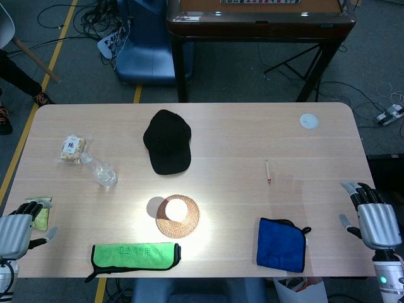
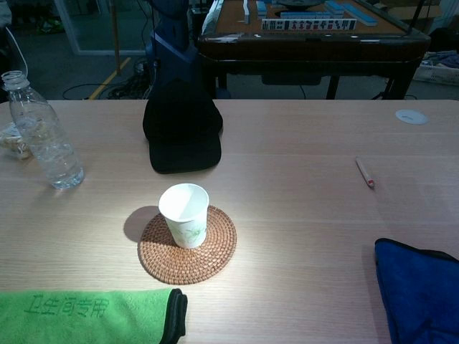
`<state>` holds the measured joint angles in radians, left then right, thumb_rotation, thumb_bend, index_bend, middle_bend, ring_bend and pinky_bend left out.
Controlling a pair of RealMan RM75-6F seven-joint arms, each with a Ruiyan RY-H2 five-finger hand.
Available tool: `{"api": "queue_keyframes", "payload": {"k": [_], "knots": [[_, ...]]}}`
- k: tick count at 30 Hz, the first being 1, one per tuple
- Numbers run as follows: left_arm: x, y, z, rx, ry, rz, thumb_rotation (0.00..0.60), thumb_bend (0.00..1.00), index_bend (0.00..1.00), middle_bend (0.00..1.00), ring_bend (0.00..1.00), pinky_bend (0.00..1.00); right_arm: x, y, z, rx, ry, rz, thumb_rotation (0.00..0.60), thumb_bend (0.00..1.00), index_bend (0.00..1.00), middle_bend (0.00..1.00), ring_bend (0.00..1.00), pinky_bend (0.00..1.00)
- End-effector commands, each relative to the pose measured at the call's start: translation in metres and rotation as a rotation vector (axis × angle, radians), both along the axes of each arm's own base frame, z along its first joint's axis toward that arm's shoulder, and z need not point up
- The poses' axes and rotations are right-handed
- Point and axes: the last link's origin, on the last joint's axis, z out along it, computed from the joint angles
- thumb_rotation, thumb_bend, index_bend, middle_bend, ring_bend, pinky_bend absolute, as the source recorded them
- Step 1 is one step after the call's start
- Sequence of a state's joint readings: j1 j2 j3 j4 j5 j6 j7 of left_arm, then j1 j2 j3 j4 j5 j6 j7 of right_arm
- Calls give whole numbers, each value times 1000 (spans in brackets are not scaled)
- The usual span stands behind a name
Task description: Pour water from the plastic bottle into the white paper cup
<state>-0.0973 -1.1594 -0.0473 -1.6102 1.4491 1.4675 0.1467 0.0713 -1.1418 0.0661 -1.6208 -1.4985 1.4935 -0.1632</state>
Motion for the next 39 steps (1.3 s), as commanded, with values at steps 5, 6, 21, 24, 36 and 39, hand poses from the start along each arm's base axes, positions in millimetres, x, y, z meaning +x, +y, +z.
{"api": "queue_keyframes", "payload": {"k": [5,6,21,24,36,39], "knots": [[-1,2,-2,-15,-1,-1,600,178,353,318,313,521,-1,-1,1,-1,0,-6,600,265,194,220,156,260],[-1,3,-2,-16,-3,-2,600,178,353,318,314,521,-1,-1,1,-2,-1,-7,600,265,194,220,156,260],[6,44,-17,-11,-228,-47,600,72,210,318,313,521,1,3,6,-16,-12,3,600,265,194,222,156,260],[7,59,-20,-14,-266,-28,600,50,187,303,309,521,1,3,7,-19,-14,3,600,265,194,222,156,260],[-11,94,-30,12,-341,114,600,34,75,159,185,432,0,3,13,-27,-34,-4,600,265,195,222,156,260],[-17,97,-32,19,-358,146,600,33,61,142,172,416,0,4,14,-29,-35,-3,600,265,205,222,156,260]]}}
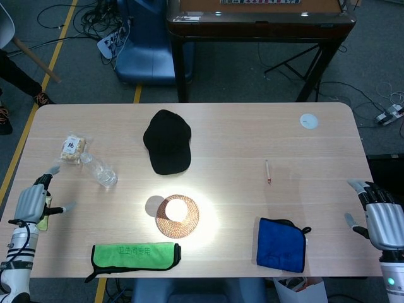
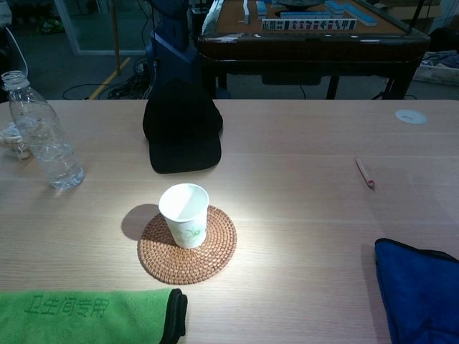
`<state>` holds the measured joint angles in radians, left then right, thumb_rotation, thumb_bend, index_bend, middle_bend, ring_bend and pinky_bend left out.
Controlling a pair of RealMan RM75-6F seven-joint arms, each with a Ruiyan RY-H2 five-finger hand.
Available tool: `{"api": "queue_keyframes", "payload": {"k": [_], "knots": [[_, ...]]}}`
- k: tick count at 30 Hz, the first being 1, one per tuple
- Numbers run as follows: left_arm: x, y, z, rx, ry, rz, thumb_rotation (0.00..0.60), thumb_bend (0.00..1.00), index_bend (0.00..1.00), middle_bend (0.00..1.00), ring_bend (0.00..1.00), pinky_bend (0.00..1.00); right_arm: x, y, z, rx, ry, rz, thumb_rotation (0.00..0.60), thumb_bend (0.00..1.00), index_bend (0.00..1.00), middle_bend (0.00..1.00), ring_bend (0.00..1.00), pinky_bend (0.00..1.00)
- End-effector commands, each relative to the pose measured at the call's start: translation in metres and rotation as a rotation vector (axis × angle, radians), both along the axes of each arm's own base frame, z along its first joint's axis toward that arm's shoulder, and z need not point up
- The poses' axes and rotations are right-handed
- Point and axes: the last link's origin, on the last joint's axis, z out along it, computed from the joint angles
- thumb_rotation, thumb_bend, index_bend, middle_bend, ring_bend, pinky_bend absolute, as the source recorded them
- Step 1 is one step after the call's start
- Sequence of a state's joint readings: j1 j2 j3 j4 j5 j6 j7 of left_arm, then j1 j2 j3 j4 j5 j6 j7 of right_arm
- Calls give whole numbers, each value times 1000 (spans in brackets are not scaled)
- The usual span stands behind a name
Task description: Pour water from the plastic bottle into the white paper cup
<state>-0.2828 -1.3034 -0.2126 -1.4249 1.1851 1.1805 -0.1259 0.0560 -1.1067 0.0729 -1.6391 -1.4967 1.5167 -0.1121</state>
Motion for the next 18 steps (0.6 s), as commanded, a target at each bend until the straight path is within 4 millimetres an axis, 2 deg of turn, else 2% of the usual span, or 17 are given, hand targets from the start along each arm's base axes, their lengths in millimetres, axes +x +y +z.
{"api": "queue_keyframes", "payload": {"k": [1,9,18], "knots": [[-6,5,-3,1,-24,35,600,32,59,139,169,415,0,0,0,1,0,0,600,265,207,222,156,260],[-13,18,-9,-9,-63,88,600,30,58,135,166,411,-1,-1,-2,9,4,-6,600,266,207,222,156,260],[-6,43,-21,-41,-112,109,600,28,57,133,131,377,-1,-2,-4,16,12,-13,600,266,207,222,156,260]]}}
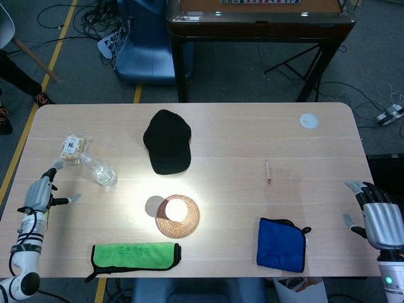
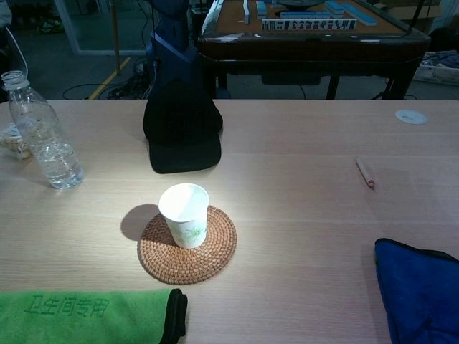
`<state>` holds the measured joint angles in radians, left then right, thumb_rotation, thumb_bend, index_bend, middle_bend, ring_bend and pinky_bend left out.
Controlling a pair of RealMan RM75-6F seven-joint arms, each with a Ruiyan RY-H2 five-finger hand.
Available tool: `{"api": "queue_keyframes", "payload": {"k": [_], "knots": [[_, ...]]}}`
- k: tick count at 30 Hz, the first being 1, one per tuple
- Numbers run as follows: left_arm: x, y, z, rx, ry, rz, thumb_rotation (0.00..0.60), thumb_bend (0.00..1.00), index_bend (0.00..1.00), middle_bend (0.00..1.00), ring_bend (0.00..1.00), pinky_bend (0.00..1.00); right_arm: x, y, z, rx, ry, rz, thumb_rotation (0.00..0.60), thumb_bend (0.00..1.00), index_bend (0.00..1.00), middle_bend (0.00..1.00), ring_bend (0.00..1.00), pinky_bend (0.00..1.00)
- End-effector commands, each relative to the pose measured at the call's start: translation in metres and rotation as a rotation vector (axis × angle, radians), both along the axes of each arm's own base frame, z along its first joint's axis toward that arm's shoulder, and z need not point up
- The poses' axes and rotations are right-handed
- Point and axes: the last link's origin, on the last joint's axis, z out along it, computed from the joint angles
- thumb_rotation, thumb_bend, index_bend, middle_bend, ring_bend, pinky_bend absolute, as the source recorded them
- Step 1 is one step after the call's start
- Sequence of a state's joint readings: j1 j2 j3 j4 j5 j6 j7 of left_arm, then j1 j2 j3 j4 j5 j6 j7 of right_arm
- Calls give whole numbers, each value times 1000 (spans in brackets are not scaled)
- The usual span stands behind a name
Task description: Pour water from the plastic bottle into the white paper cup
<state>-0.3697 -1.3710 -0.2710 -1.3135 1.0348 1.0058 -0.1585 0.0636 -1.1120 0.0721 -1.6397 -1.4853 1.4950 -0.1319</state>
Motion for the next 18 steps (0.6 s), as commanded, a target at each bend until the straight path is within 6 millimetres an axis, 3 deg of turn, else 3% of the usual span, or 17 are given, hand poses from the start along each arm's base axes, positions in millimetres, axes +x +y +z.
{"api": "queue_keyframes", "payload": {"k": [1,18], "knots": [[4,9,-4,-4,-23,6,600,28,57,133,129,375,0,0,0,-1,-1,-1,600,266,207,222,156,260],[25,33,-30,-19,-198,4,600,27,51,125,117,311,0,1,4,-8,-8,1,600,265,208,222,156,260]]}}
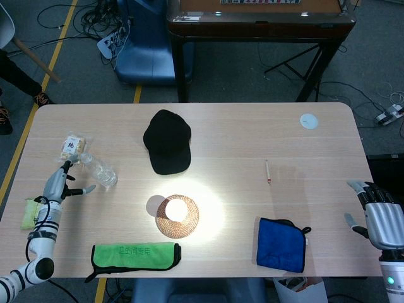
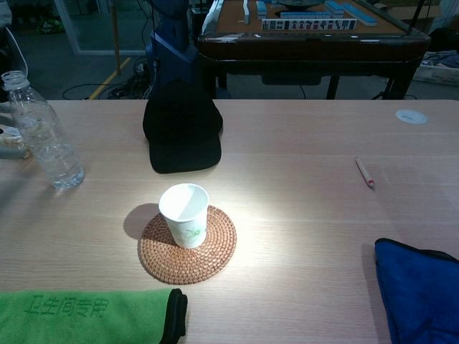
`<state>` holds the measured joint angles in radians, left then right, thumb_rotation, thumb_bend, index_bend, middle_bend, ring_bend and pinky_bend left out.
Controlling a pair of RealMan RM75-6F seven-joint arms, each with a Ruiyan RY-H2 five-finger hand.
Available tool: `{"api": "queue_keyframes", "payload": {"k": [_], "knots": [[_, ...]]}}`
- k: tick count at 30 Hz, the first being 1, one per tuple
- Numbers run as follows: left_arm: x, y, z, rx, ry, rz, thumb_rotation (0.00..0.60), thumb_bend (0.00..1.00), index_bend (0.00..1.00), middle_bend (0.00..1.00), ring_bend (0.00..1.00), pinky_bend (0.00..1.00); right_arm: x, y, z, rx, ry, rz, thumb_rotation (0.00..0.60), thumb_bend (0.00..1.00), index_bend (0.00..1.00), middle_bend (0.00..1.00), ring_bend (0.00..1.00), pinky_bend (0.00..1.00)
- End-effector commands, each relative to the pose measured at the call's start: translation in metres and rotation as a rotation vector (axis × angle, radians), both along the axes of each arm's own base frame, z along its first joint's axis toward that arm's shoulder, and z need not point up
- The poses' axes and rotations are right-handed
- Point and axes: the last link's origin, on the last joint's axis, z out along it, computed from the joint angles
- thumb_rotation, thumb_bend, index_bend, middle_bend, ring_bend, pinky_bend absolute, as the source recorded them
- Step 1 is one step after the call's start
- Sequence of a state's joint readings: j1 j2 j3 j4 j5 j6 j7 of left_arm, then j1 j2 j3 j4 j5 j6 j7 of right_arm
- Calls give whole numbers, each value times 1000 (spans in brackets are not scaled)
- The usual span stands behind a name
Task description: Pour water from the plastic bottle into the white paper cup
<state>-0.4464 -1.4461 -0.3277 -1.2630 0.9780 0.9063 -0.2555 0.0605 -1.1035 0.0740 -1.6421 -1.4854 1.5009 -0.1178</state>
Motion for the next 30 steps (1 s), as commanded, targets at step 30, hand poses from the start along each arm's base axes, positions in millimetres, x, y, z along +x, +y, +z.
{"api": "queue_keyframes", "payload": {"k": [30], "knots": [[36,27,-47,-7,-57,36,600,25,69,125,118,271,1,4,7,-16,-21,11,600,265,208,227,156,260]]}}
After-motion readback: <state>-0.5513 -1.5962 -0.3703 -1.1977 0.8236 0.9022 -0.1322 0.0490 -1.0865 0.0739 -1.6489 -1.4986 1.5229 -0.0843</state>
